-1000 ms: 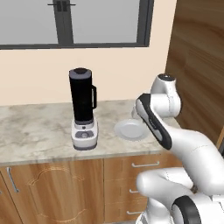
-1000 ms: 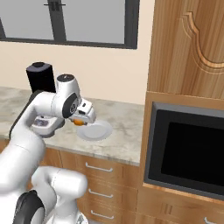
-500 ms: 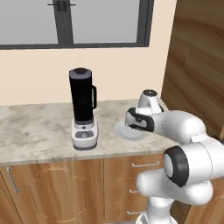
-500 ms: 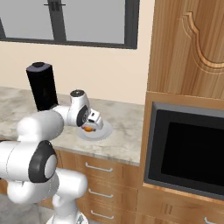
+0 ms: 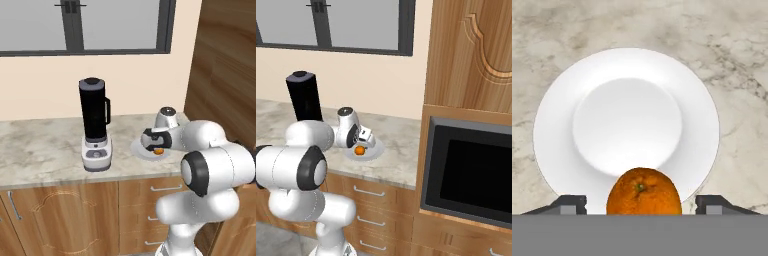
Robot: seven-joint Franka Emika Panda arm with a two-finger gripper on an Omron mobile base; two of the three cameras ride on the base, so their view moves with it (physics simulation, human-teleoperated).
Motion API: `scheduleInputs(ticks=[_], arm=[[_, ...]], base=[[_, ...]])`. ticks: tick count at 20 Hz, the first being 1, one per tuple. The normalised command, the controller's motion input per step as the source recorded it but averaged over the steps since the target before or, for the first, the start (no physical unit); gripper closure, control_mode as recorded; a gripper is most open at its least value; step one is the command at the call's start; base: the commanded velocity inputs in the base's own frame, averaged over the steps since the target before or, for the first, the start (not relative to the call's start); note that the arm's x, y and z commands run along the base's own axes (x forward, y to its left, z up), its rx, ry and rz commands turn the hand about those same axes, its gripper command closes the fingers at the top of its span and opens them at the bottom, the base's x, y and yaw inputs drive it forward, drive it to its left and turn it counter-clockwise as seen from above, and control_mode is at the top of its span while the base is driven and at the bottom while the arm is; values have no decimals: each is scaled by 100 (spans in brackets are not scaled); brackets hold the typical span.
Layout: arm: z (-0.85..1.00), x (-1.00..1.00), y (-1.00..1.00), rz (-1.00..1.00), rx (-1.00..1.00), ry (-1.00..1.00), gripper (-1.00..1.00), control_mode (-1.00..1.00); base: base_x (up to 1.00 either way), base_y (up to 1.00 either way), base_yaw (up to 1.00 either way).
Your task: Pick the tangerine and apple from the fridge and place them on the plate next to the blender to make a fruit smoothie.
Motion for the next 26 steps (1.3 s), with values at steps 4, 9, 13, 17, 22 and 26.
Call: scheduleInputs(ticks=[4, 9, 13, 17, 22, 26], arm=[[87, -29, 17, 0, -3, -9, -100, -100], [100, -100, 22, 1, 0, -4, -100, -100], [100, -100, 20, 5, 0, 0, -100, -100], [84, -100, 1, 8, 0, -1, -100, -100], [6, -40, 0, 2, 0, -8, -100, 100], [0, 0, 0, 0, 0, 0, -100, 100]], base=[[0, 0, 0], [0, 0, 0], [0, 0, 0], [0, 0, 0], [-60, -32, -16], [-90, -95, -38]])
